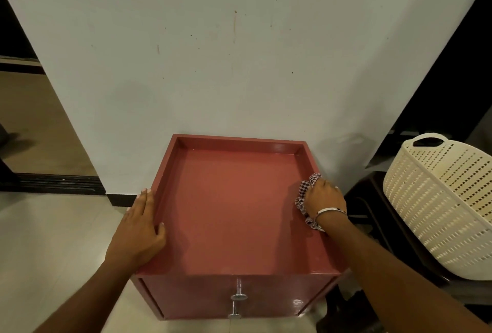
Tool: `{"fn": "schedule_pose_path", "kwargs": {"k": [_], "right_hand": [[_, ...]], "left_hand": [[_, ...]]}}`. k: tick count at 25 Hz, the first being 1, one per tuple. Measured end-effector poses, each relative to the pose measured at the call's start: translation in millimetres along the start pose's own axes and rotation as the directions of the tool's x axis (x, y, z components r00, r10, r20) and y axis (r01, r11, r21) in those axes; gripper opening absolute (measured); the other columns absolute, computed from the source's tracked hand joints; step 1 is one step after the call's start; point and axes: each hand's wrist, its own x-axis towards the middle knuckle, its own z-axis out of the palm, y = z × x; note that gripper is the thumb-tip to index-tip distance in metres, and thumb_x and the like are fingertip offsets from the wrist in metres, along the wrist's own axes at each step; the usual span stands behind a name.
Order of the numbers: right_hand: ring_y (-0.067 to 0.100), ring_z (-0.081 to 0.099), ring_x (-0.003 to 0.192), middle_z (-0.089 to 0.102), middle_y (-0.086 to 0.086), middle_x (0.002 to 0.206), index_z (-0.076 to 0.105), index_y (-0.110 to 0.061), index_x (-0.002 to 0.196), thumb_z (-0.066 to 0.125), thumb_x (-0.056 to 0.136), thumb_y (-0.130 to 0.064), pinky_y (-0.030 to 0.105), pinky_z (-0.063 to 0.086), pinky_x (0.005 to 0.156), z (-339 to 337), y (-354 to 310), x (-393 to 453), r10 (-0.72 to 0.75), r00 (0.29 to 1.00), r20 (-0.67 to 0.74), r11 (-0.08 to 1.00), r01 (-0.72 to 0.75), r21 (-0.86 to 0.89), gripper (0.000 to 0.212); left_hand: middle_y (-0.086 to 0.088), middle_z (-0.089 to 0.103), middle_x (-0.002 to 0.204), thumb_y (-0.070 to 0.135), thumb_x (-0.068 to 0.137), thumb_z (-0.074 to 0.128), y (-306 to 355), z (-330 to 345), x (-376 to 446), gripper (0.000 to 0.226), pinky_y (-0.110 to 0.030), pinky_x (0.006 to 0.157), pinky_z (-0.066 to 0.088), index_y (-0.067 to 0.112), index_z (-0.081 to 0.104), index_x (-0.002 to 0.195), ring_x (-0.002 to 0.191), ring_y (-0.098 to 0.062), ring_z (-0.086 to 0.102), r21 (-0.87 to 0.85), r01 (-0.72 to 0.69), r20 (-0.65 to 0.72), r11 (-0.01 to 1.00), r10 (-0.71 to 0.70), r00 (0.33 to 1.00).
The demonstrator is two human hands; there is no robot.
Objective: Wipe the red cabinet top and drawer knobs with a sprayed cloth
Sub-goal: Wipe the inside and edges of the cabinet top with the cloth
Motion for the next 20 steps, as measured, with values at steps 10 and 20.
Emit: {"fn": "schedule_pose_path", "kwargs": {"k": [10,20], "right_hand": [[0.032,0.058,0.105,0.060,0.017,0.115,0.055,0.001,0.115,0.033,0.090,-0.022,0.040,0.045,0.091,-3,17,-43,-0.040,0.999,0.026,0.996,0.042,-0.081,0.041],[0.030,0.057,0.106,0.060,0.016,0.115,0.054,0.002,0.116,0.031,0.090,-0.024,0.041,0.044,0.097,-7,29,-95,0.002,0.999,0.047,0.999,0.000,-0.044,0.043]], "left_hand": [[-0.012,0.009,0.161,0.025,0.088,0.055,1,-5,-32,0.085,-0.043,0.119,0.022,0.008,0.004,0.153,0.148,-0.027,0.013,-0.009,0.018,0.010,1.000,-0.018,1.000],[-0.012,0.004,0.161,0.027,0.088,0.056,1,-10,-58,0.086,-0.047,0.118,0.023,0.008,0.003,0.153,0.148,-0.028,0.011,-0.016,0.036,0.047,0.999,-0.036,0.998]]}}
